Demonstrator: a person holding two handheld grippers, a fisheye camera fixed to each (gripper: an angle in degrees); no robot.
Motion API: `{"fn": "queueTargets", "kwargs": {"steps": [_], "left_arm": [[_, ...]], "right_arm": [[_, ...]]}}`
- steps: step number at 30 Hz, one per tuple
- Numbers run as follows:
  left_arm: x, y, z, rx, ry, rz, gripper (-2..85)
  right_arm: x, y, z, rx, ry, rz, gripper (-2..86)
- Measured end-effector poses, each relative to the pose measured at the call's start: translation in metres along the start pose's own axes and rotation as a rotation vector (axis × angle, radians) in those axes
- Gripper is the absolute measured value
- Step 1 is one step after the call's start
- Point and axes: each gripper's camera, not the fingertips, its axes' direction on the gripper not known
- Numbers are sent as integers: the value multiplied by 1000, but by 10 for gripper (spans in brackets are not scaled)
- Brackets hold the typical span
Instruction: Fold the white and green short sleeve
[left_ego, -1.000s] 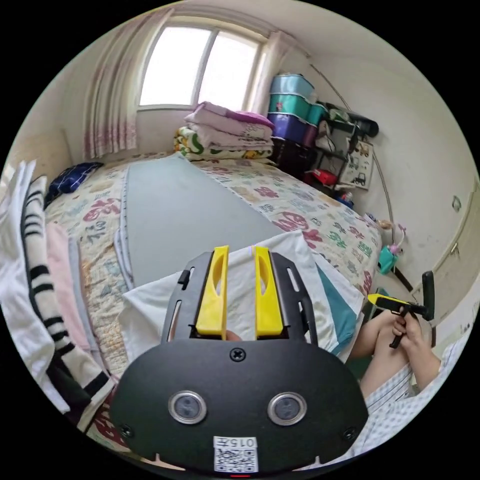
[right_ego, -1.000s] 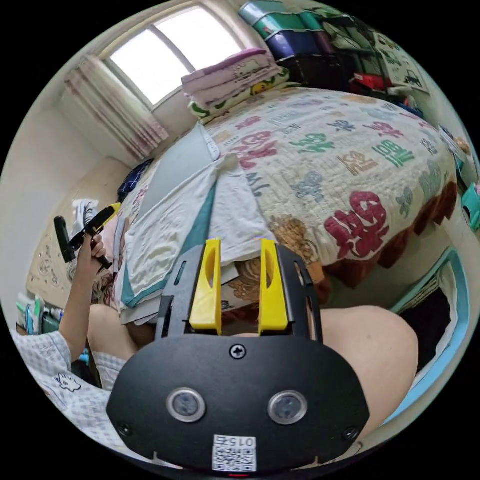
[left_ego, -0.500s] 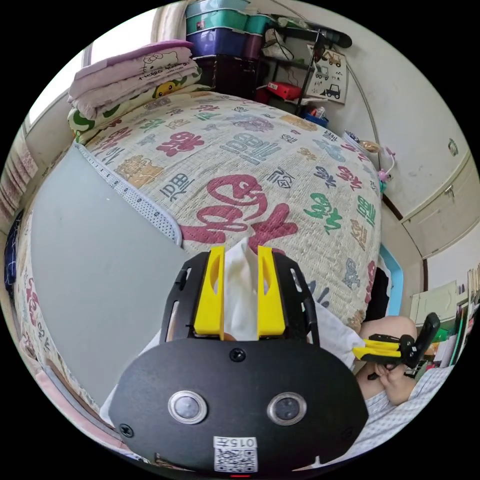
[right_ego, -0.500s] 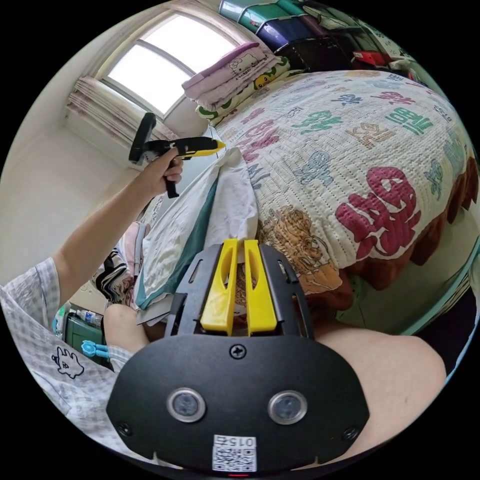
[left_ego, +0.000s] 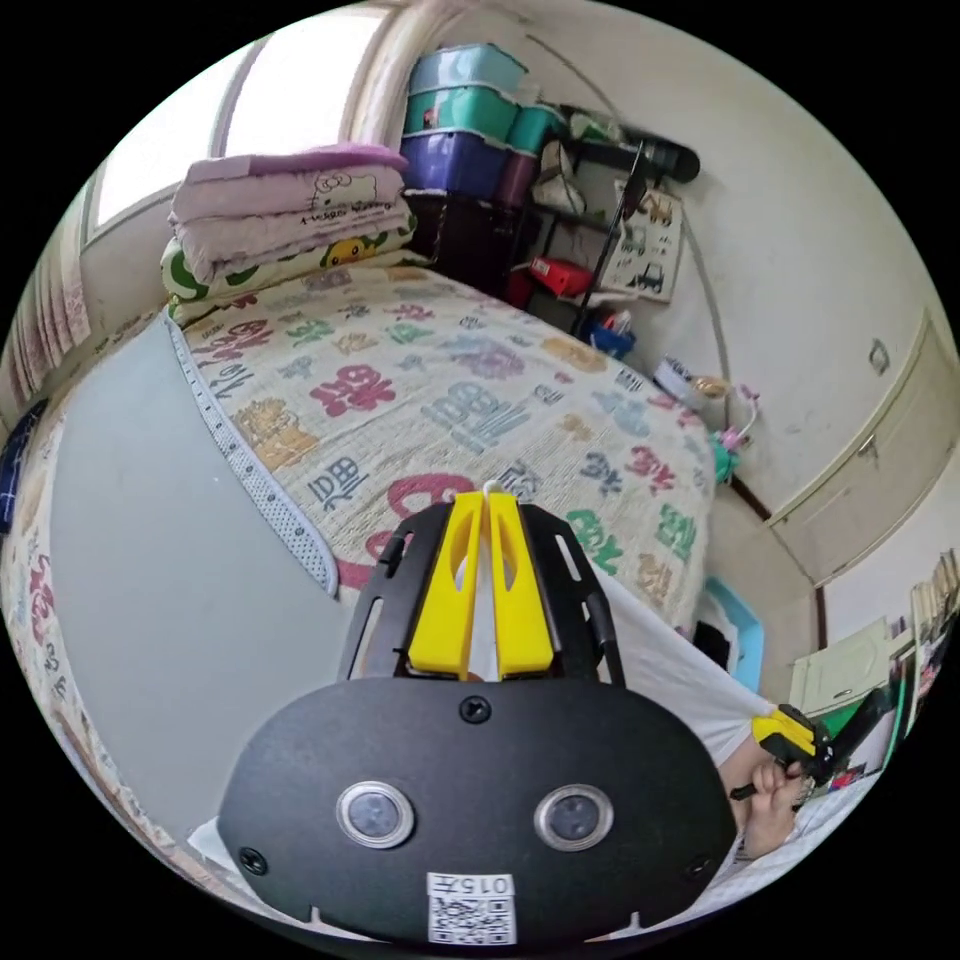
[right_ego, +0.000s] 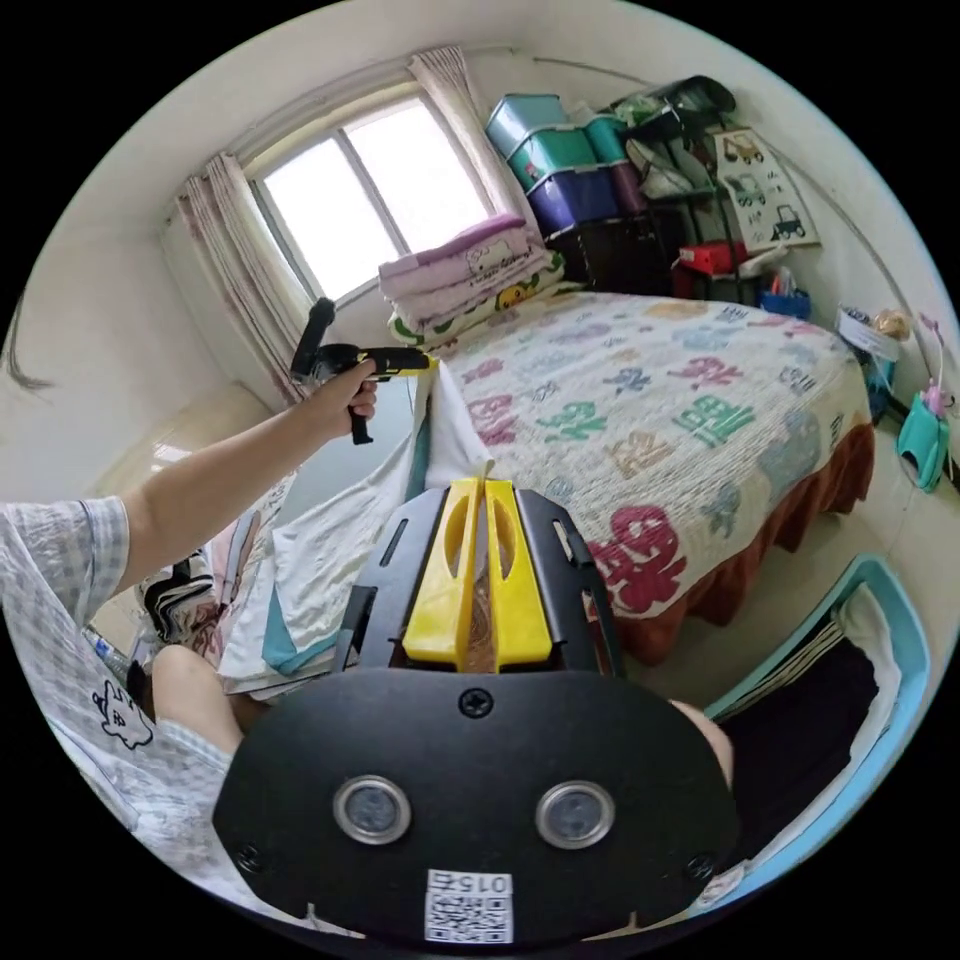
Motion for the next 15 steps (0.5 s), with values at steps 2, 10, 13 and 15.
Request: {"fn": "queueTargets", "kwargs": {"steps": [2,10,13,15], "left_arm": [[-9,8,-37,75,74,-18,3],[-141,169,-200,202,109,-120,3],[-204,260,-220,107,5,-206,5],[-243,310,-213,-2,-65,-278,8]], "right_arm": [[-12,4,-26,54,-53,-82,0],[-144,120,-30,-169,-341,-549,1],[-174,182,6,-324,-454,-577,2],[-191,220,27,-394,-462,-626,3]]}}
